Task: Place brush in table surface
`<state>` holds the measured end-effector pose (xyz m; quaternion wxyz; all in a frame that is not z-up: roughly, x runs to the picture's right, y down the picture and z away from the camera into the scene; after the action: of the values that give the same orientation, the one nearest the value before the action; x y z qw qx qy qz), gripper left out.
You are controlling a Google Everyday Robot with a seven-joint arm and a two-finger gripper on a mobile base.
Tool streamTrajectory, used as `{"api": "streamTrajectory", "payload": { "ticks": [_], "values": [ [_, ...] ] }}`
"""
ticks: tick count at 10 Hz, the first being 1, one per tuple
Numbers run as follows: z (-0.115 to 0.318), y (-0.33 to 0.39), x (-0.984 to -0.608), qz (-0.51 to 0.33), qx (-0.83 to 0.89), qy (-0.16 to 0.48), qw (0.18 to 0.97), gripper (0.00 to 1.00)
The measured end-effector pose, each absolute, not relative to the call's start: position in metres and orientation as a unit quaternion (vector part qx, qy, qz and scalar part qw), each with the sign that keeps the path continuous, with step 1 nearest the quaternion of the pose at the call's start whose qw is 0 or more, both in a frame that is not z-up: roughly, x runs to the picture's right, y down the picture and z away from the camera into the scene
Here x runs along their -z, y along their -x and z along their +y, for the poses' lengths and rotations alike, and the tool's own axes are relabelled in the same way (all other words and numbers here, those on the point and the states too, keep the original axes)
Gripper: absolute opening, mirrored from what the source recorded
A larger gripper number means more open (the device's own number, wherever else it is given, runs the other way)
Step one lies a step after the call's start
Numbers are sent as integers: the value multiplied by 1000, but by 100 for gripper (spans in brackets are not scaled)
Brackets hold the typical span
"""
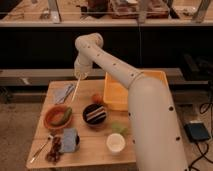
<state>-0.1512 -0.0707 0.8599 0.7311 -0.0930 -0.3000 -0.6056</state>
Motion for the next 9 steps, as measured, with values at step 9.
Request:
{"api": "streamTrajectory", "payload": {
  "ticks": [9],
  "values": [
    [-6, 152, -928, -346, 599, 149, 706, 0]
  ]
}}
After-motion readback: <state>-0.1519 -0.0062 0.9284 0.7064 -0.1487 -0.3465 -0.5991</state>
